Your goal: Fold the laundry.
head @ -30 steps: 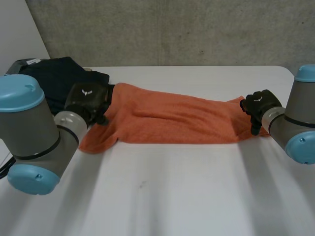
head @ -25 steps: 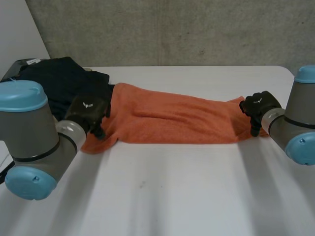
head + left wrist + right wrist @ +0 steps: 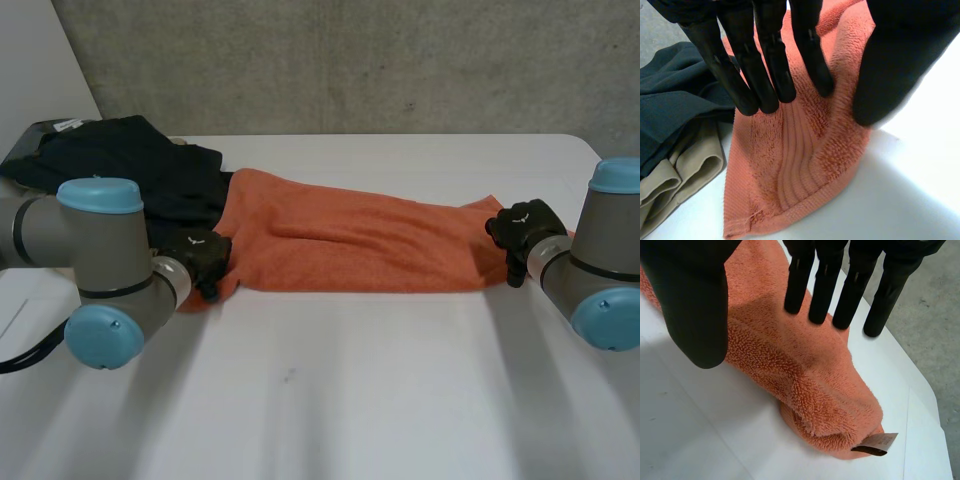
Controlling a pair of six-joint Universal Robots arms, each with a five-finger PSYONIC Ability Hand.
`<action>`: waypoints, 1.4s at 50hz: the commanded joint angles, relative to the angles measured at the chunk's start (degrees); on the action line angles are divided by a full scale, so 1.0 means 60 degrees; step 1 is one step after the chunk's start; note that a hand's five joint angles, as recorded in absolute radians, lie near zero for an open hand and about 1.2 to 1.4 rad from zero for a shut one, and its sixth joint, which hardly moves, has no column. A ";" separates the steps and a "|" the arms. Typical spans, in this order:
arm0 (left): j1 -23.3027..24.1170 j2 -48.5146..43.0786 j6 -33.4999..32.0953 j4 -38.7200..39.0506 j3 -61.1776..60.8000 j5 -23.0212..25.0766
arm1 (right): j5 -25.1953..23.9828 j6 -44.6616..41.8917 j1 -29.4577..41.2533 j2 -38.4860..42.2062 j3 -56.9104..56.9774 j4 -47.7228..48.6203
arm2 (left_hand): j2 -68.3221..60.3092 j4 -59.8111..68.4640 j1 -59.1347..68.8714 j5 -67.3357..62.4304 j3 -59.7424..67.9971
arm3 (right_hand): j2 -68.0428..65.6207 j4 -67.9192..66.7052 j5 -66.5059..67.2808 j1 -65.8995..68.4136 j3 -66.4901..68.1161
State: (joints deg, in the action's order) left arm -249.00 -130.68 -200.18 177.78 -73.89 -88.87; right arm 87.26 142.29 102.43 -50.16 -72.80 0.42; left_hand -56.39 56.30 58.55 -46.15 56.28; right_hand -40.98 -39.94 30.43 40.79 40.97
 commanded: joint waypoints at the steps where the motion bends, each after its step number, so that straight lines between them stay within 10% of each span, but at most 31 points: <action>1: 0.0118 0.0552 0.0081 0.0077 -0.0078 -0.0480 | -0.0027 0.0015 -0.0166 0.0128 0.0020 0.0266 | -0.3934 0.3950 0.3574 -0.3975 0.3953 | -0.6502 -0.6676 0.6595 0.6534 0.6505; 18: 0.1026 0.4830 0.0814 0.0737 -0.0957 -0.0599 | -0.1637 0.1552 -0.1499 -0.1688 0.0254 -0.1665 | -0.3934 0.3950 0.3574 -0.3975 0.3953 | -0.6503 -0.6676 0.6595 0.6535 0.6506; 20: 0.1201 0.5065 0.0785 0.0737 -0.0826 -0.0496 | -0.2091 0.1860 -0.1529 -0.1688 0.0240 -0.2310 | -0.3934 0.3950 0.3574 -0.3975 0.3953 | 0.0547 0.0373 -0.0454 -0.0515 -0.0544; 35: 0.1758 0.4568 0.0506 -0.0024 0.1693 -0.0774 | -0.2518 0.2813 -0.0856 -0.0444 -0.0712 -0.1448 | -0.3934 0.3950 0.3574 -0.3975 0.3953 | 0.1071 0.0897 -0.0978 -0.1039 -0.1068; 44: 0.1993 0.4318 0.0653 -0.0801 0.2558 -0.0921 | -0.1918 0.3413 -0.0504 0.0127 -0.0654 -0.0086 | -0.3934 0.3950 0.3574 -0.3975 0.3953 | -0.0272 -0.0446 0.0364 0.0304 0.0275; 48: 0.2037 0.4362 0.0755 -0.0845 0.2559 -0.0921 | -0.1552 0.3355 -0.0445 0.0245 -0.0552 0.0076 | -0.3934 0.3950 0.3574 -0.3975 0.3953 | -0.6495 -0.6669 0.6588 0.6527 0.6498; 60: 0.1452 0.5489 0.0872 -0.1445 0.1593 -0.0687 | -0.2223 0.2359 -0.2289 -0.3694 -0.0553 -0.2558 | -0.3934 0.3950 0.3574 -0.3975 0.3953 | -0.6503 -0.6676 0.6595 0.6535 0.6506; 70: 0.1378 0.6735 0.0902 -0.2017 -0.0032 0.0353 | -0.2328 0.2491 -0.1605 -0.1123 0.3925 -0.3864 | -0.3934 0.3950 0.3574 -0.3975 0.3953 | -0.6503 -0.6676 0.6595 0.6535 0.6506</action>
State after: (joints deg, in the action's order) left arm -241.04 -93.13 -194.79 166.97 -68.52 -89.75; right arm 71.60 157.24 87.71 -69.45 -64.90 -20.72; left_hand -68.54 68.49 66.60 -56.12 68.16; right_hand -67.35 -68.37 56.89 64.40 67.95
